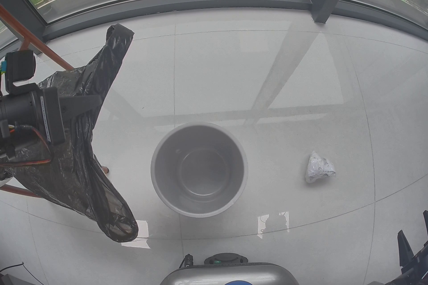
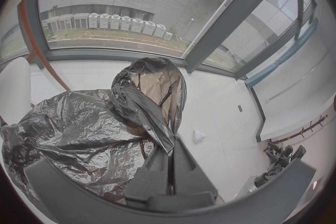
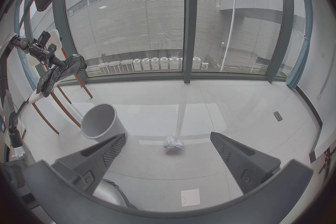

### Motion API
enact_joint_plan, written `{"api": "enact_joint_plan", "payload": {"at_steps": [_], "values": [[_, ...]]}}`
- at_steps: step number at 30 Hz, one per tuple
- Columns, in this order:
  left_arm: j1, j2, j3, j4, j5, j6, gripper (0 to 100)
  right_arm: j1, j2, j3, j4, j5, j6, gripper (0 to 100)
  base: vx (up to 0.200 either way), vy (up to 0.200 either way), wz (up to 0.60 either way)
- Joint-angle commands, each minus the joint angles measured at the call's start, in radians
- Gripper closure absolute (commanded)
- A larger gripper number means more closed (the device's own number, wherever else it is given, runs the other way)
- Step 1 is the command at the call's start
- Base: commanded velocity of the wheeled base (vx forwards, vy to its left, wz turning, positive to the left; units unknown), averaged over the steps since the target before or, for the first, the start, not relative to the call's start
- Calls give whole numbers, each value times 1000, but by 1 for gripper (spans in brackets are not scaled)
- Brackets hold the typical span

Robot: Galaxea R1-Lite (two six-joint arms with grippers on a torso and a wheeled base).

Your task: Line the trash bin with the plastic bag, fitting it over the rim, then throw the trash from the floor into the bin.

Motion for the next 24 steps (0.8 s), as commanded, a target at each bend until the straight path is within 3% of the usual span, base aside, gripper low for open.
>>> {"api": "enact_joint_plan", "payload": {"at_steps": [1, 6, 12, 18, 24], "values": [[-12, 2, 17, -1, -19, -1, 100, 1, -16, 18, -1, 0, 0, 0, 0, 0, 0], [-98, 3, 19, -86, -112, -48, 100, 1, -16, 18, -1, 1, 0, 0, 0, 0, 0], [-219, 3, 14, -173, -171, -198, 100, 2, -15, 18, -1, 1, 0, 0, 0, 0, 0], [-241, 15, -3, -224, -243, -284, 100, 2, -13, 18, -1, 1, 0, 0, 0, 0, 0], [-279, 49, -4, -261, -252, -307, 100, 2, -13, 18, -1, 1, 0, 0, 0, 0, 0]]}}
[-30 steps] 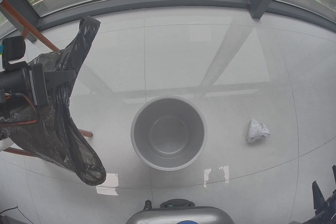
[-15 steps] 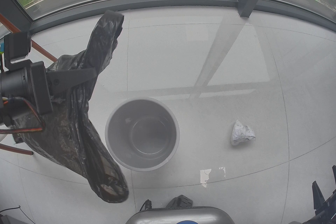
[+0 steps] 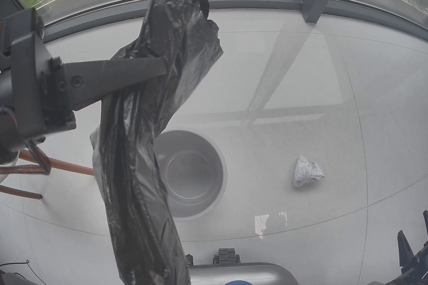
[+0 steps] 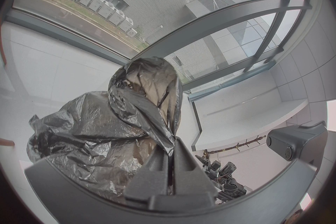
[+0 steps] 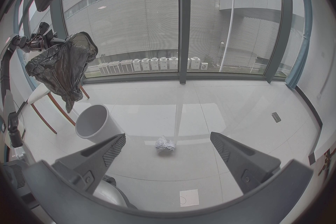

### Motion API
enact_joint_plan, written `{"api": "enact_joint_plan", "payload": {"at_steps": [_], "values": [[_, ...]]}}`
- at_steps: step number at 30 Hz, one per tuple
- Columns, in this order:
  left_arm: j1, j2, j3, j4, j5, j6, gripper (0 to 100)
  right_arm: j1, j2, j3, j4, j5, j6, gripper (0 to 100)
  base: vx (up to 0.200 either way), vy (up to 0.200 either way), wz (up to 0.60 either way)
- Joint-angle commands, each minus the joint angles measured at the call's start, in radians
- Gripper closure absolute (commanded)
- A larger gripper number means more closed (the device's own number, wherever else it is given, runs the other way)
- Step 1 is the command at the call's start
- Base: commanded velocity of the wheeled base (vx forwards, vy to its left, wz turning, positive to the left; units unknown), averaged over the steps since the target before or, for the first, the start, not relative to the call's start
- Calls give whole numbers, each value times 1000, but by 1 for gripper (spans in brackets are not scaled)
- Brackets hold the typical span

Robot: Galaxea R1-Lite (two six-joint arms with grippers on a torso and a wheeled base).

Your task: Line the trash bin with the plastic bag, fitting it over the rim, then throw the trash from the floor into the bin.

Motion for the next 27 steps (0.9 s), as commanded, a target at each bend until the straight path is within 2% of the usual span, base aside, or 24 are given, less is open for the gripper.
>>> {"api": "enact_joint_plan", "payload": {"at_steps": [1, 9, 14, 27], "values": [[-26, 33, 5, -5, -1, -9, 100, 0, -13, 17, 0, -1, 0, 0, 0, 0, 0], [-82, 78, 22, -74, -4, -30, 100, 0, -13, 17, 0, 1, 0, 0, 0, 0, 0], [-128, 116, 23, -160, -4, -112, 100, 0, -13, 17, 0, 2, -3, 0, 0, 0, 0], [-170, 201, 48, -180, -1, -129, 100, -4, -16, 17, -2, -2, 12, 0, 0, 0, 0]]}}
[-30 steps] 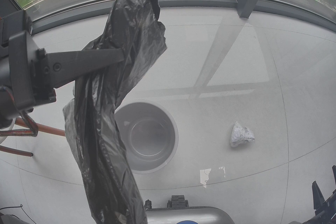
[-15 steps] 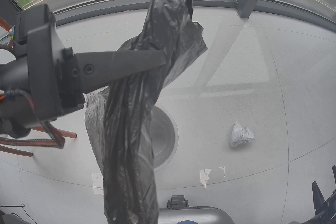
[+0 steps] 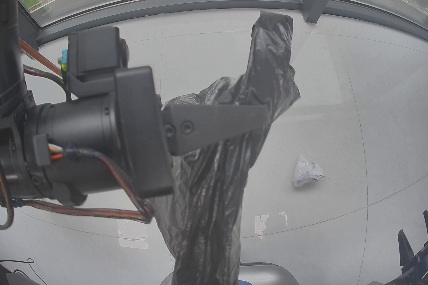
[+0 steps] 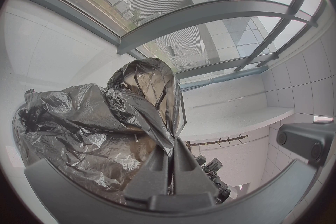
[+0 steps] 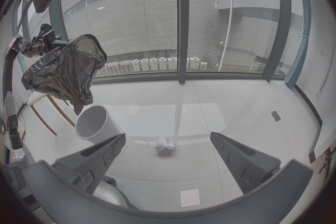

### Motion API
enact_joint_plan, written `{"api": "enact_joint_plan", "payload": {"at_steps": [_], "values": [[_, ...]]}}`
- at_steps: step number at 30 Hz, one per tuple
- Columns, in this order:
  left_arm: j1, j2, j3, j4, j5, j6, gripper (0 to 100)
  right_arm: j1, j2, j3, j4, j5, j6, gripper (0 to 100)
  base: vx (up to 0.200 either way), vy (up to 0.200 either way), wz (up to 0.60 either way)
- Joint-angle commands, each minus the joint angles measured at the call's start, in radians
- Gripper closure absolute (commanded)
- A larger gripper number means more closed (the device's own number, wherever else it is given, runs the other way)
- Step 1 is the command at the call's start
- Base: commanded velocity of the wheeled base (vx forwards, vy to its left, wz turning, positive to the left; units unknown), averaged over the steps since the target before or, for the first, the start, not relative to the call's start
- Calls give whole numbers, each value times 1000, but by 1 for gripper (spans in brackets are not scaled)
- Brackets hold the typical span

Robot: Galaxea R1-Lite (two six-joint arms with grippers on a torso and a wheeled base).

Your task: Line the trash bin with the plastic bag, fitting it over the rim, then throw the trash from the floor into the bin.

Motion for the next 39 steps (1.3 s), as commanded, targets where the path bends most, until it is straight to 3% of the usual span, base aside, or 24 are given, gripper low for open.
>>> {"api": "enact_joint_plan", "payload": {"at_steps": [1, 4, 7, 11, 17, 26, 31, 39], "values": [[-4, 37, 28, -21, 1, 0, 100, -2, -16, 18, -1, -1, -3, 0, 0, 0, 0], [-3, 37, 54, -50, 1, 0, 100, 11, 5, -116, -4, 9, 39, 0, 0, 0, 0], [-1, 37, 69, -67, 0, -2, 100, 57, 198, -304, 47, -1, 131, 0, 0, 0, 0], [0, 37, 83, -70, 0, -17, 100, 87, 284, -430, 73, 10, 146, 0, 0, 0, 0], [-3, -7, 114, -69, 0, -108, 100, 98, 405, -444, 61, 19, 168, 0, 0, 0, 0], [-3, -43, 200, -70, -2, -166, 100, 120, 519, -447, 10, 41, 169, 0, 0, 0, 0], [-1, -31, 230, -75, 0, -152, 100, 118, 596, -450, -87, 41, 169, 0, 0, 0, 0], [11, 104, 233, -265, 0, -69, 100, 117, 651, -501, -154, 39, 166, 0, 0, 0, 0]]}}
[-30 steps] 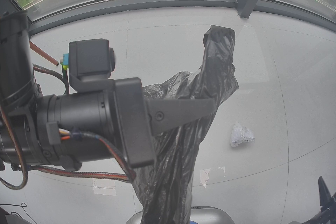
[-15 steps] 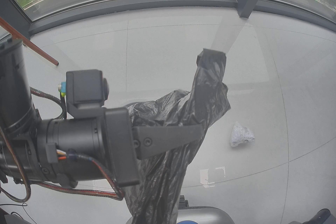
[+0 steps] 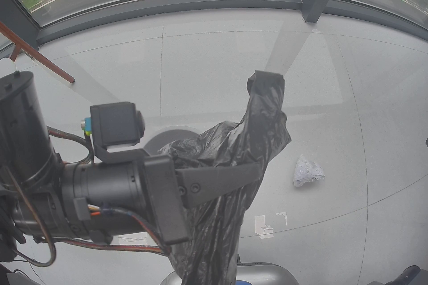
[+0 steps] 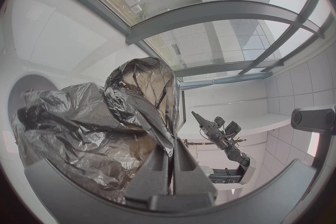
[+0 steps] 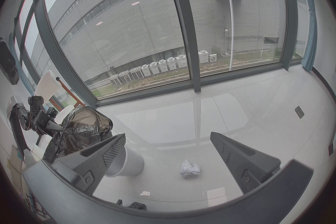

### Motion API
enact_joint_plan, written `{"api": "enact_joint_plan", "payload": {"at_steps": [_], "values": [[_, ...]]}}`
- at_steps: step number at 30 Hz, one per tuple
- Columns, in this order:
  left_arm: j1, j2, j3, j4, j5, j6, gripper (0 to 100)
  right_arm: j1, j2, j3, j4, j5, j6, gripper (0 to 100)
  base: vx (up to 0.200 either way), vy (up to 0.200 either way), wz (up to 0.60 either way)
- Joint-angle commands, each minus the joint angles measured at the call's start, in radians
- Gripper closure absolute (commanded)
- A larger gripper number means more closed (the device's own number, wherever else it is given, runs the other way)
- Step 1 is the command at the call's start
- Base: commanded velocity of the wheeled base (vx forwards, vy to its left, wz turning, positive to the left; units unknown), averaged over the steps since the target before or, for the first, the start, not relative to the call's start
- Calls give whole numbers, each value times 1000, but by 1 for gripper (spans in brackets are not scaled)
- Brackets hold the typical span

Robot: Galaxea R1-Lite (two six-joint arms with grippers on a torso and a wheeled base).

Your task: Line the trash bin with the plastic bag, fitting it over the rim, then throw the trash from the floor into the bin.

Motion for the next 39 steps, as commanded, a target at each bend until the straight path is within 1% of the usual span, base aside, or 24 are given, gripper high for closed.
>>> {"api": "enact_joint_plan", "payload": {"at_steps": [1, 6, 10, 17, 20, 22, 25, 27, 33, 35, 39], "values": [[16, 107, -10, -58, -1, 16, 100, 0, 49, -36, -5, 0, -2, 0, 0, 0, 0], [48, 167, -35, -98, -1, 30, 100, 0, 49, -47, -7, -1, -6, 0, 0, 0, 0], [55, 195, -35, -139, -1, 57, 100, 0, 50, -62, 4, -1, -6, 0, 0, 0, 0], [55, 198, 11, -144, 2, 62, 100, 3, 129, -88, -8, 3, -2, 0, 0, 0, 0], [62, 198, 24, -144, 8, 73, 100, 4, 175, -105, -8, 42, 0, 0, 0, 0, 0], [93, 198, 48, -144, 8, 114, 100, 7, 211, -113, -10, 108, 0, 0, 0, 0, 0], [111, 199, 62, -144, 17, 157, 100, 17, 241, -117, -10, 174, -3, 0, 0, 0, 0], [131, 198, 74, -144, 22, 174, 100, 34, 260, -125, -10, 198, -8, 0, 0, 0, 0], [190, 201, 100, -138, 25, 229, 100, 89, 302, -156, -11, 209, 0, 0, 0, 0, 0], [209, 201, 105, -136, 40, 249, 100, 104, 314, -162, 4, 211, 1, 0, 0, 0, 0], [222, 202, 100, -133, 63, 272, 100, 162, 362, -148, 4, 260, 1, 0, 0, 0, 0]]}}
